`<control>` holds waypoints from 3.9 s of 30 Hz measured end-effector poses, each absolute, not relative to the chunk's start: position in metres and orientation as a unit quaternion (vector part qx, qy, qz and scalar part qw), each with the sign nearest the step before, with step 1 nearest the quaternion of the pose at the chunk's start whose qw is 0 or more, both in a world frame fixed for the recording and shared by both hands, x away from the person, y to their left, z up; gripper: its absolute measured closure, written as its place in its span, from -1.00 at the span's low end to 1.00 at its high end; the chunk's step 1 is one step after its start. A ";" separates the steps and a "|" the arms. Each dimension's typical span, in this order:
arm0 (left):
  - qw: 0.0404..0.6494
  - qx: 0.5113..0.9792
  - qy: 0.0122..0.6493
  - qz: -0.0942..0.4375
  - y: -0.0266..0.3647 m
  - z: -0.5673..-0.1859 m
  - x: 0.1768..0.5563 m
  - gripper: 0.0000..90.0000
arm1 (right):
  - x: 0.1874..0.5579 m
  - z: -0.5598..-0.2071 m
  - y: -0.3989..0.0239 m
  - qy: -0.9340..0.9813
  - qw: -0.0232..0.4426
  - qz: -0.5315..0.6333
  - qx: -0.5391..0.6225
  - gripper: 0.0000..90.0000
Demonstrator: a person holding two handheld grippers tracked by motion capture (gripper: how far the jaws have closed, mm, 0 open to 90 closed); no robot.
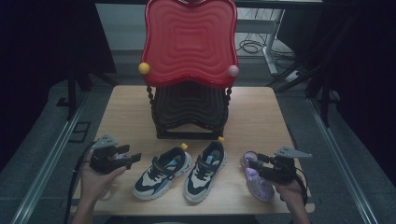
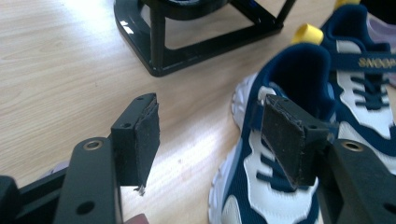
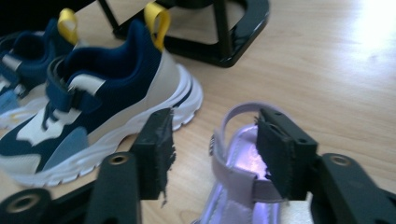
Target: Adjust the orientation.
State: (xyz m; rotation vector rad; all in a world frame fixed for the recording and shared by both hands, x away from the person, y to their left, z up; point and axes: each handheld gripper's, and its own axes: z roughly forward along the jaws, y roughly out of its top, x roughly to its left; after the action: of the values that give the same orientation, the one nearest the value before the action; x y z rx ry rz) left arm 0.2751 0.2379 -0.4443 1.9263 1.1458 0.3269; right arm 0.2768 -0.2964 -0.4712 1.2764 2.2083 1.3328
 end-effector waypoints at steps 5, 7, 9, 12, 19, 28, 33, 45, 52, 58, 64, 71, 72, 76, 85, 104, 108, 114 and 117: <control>0.419 0.785 0.437 0.134 0.226 -0.447 0.277 -0.18 | 0.276 -0.474 -0.290 0.780 0.116 0.456 0.414 0.49; 0.418 0.787 0.431 0.139 0.225 -0.446 0.275 -0.18 | 0.272 -0.475 -0.282 0.797 0.111 0.445 0.393 0.66; 0.421 0.787 0.428 0.139 0.225 -0.445 0.274 -0.18 | 0.271 -0.476 -0.280 0.802 0.108 0.442 0.388 0.71; 0.421 0.787 0.428 0.140 0.225 -0.446 0.274 -0.19 | 0.267 -0.478 -0.274 0.811 0.098 0.433 0.381 0.87; 0.408 0.790 0.435 0.140 0.225 -0.450 0.276 -0.20 | 0.254 -0.485 -0.276 0.829 0.078 0.411 0.372 0.98; 0.398 0.793 0.440 0.142 0.223 -0.451 0.274 -0.21 | 0.239 -0.491 -0.289 0.837 0.073 0.396 0.372 0.99; 0.398 0.790 0.444 0.144 0.227 -0.452 0.273 -0.22 | 0.239 -0.499 -0.288 0.848 0.069 0.366 0.377 0.99; 0.399 0.786 0.450 0.145 0.228 -0.453 0.272 -0.23 | 0.231 -0.504 -0.286 0.862 0.061 0.336 0.375 0.99; 0.398 0.786 0.450 0.144 0.229 -0.454 0.272 -0.23 | 0.231 -0.502 -0.291 0.868 0.075 0.315 0.377 0.99; 0.401 0.783 0.454 0.143 0.233 -0.454 0.270 -0.23 | 0.234 -0.501 -0.304 0.862 0.077 0.314 0.391 0.99; 0.407 0.779 0.457 0.140 0.237 -0.453 0.269 -0.23 | 0.234 -0.497 -0.315 0.858 0.096 0.302 0.405 0.99; 0.406 0.778 0.458 0.139 0.237 -0.454 0.269 -0.24 | 0.236 -0.495 -0.325 0.856 0.110 0.295 0.410 0.99; 0.407 0.777 0.458 0.139 0.237 -0.453 0.269 -0.24 | 0.236 -0.495 -0.325 0.856 0.110 0.295 0.410 0.99; 0.409 0.776 0.459 0.140 0.237 -0.452 0.268 -0.24 | 0.234 -0.494 -0.328 0.853 0.097 0.300 0.416 0.99; 0.411 0.776 0.458 0.141 0.237 -0.450 0.268 -0.24 | 0.235 -0.504 -0.327 0.860 0.067 0.289 0.415 0.99; 0.408 0.777 0.457 0.142 0.235 -0.450 0.268 -0.24 | 0.260 -0.514 -0.350 0.824 0.128 0.291 0.469 0.99; 0.410 0.777 0.457 0.143 0.234 -0.449 0.267 -0.24 | 0.272 -0.512 -0.347 0.824 0.126 0.295 0.466 0.99; 0.409 0.777 0.457 0.145 0.236 -0.449 0.266 -0.24 | 0.288 -0.514 -0.346 0.818 0.111 0.316 0.468 0.99; 0.410 0.775 0.458 0.146 0.237 -0.448 0.265 -0.24 | 0.286 -0.508 -0.348 0.813 0.116 0.327 0.467 0.99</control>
State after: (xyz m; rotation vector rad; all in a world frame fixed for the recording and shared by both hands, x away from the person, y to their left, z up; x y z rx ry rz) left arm 0.2652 0.2373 -0.4478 1.9530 1.1526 0.3674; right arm 0.2861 -0.3477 -0.5076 1.3692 2.3821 0.9564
